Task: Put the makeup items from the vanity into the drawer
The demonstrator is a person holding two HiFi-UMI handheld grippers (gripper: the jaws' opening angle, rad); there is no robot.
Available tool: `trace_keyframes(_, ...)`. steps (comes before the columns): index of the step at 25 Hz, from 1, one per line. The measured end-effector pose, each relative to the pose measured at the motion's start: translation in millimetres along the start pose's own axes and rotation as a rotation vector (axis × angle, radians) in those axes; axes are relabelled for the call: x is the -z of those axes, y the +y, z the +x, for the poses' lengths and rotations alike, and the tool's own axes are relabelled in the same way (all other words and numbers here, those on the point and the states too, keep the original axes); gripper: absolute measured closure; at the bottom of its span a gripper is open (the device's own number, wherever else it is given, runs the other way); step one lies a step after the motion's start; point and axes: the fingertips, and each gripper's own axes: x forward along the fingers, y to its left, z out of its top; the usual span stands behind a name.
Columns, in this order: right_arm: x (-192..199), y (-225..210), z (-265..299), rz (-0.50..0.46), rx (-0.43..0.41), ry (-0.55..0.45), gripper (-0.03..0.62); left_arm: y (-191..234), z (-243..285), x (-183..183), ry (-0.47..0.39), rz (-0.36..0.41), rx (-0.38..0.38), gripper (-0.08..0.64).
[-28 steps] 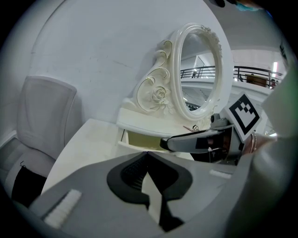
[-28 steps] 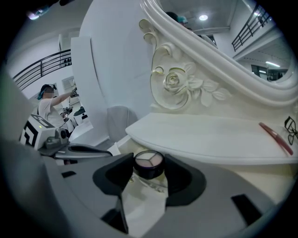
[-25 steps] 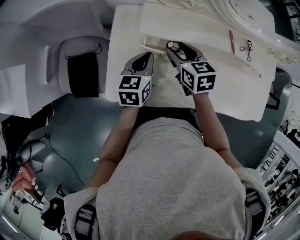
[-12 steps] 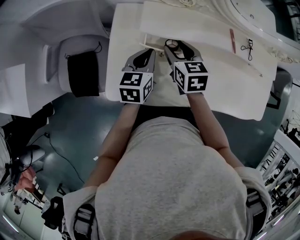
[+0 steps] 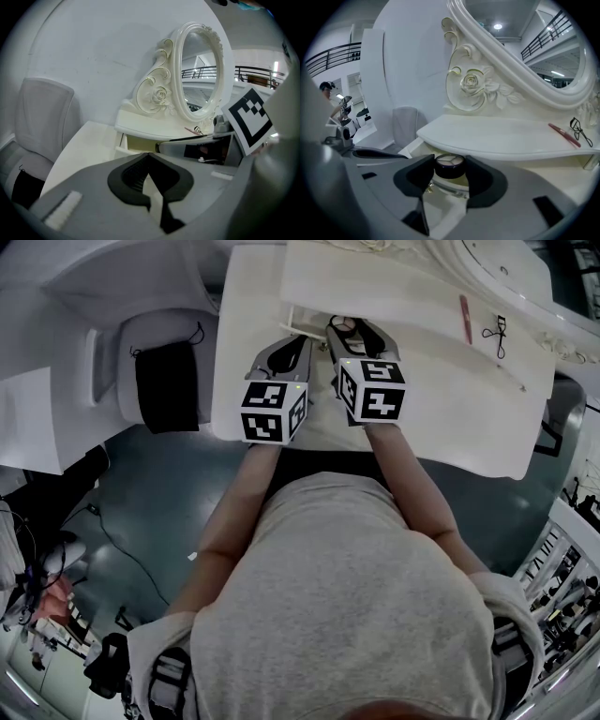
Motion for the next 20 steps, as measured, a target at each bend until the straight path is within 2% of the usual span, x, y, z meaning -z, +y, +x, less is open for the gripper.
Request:
trace_keyframes(10,0.7,-2.0,1.6,0.007,0.009,-0.008,0.377,-4.2,4.9,1.7,0.002,-0.004,0.005,0.551)
trace_keyframes(20,-0.8,9.9,-5.9,0.019,-0.075,-0.008,0.376,-7.3,-1.9,-0.9,-0.01,0.002,0.016,0.551)
